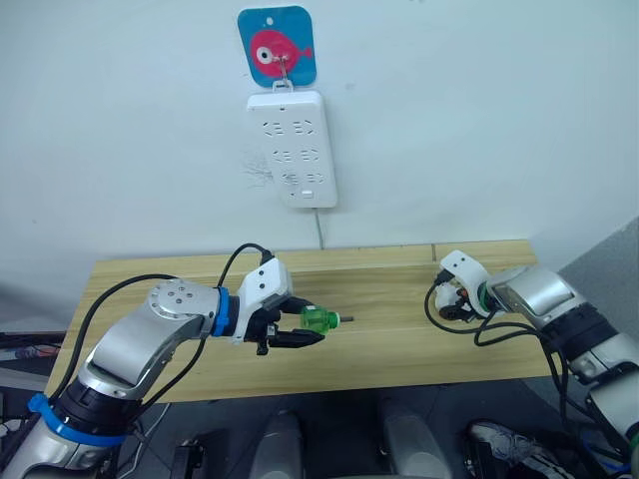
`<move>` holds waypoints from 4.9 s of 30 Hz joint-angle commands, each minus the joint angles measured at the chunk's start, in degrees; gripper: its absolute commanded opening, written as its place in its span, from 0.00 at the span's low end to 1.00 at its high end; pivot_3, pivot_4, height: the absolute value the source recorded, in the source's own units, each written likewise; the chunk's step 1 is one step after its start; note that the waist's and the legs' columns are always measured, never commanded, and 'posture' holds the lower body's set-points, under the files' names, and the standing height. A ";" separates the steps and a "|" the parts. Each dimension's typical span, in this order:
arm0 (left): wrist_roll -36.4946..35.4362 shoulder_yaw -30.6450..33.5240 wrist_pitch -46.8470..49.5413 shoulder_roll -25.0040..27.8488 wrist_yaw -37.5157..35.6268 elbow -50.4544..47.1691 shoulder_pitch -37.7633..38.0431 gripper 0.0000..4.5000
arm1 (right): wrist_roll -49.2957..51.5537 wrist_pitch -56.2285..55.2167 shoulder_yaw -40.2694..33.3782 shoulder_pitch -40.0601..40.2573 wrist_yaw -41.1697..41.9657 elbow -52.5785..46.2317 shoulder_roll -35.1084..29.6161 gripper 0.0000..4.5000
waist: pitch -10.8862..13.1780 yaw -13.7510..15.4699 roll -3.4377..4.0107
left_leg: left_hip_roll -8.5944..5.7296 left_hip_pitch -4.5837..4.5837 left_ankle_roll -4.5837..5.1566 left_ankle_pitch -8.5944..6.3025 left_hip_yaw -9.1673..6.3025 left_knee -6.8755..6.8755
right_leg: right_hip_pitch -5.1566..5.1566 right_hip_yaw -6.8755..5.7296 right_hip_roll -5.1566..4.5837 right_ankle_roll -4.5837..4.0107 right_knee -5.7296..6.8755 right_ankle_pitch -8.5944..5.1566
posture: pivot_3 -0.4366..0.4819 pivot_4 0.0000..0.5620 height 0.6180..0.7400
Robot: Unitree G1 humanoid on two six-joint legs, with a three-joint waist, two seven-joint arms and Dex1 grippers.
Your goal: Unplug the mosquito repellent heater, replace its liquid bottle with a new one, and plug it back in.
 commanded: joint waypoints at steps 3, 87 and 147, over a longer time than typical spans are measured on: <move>0.56 0.49 -1.04 -0.50 0.42 -1.23 0.19 0.49 | -2.72 0.83 -4.52 -0.63 1.81 -0.52 0.68 1.00 | 0.00 0.01 0.00 | 0.00 0.00 0.00 0.00 -0.02 -0.01 | 0.00 -0.02 0.00 0.00 0.01 0.00 | 0.39 0.37 0.88; -0.02 6.78 -2.77 -7.69 13.93 -5.41 12.11 1.00 | -5.84 -60.94 -15.17 16.88 -19.69 -0.30 24.00 0.19 | -1.01 -0.33 0.38 | 0.02 0.16 -0.02 0.01 -0.01 -0.03 | 0.10 -0.01 0.03 -0.02 0.11 0.01 | 0.45 0.37 0.88; 10.40 28.81 -18.88 -26.03 39.20 7.59 38.61 1.00 | -3.65 -24.42 -9.97 7.36 23.09 -39.53 10.03 1.00 | -0.63 3.32 0.14 | -0.03 0.22 -0.04 0.02 -0.24 -0.02 | 0.32 -0.17 -0.05 -0.05 -0.13 0.02 | 0.50 0.45 0.88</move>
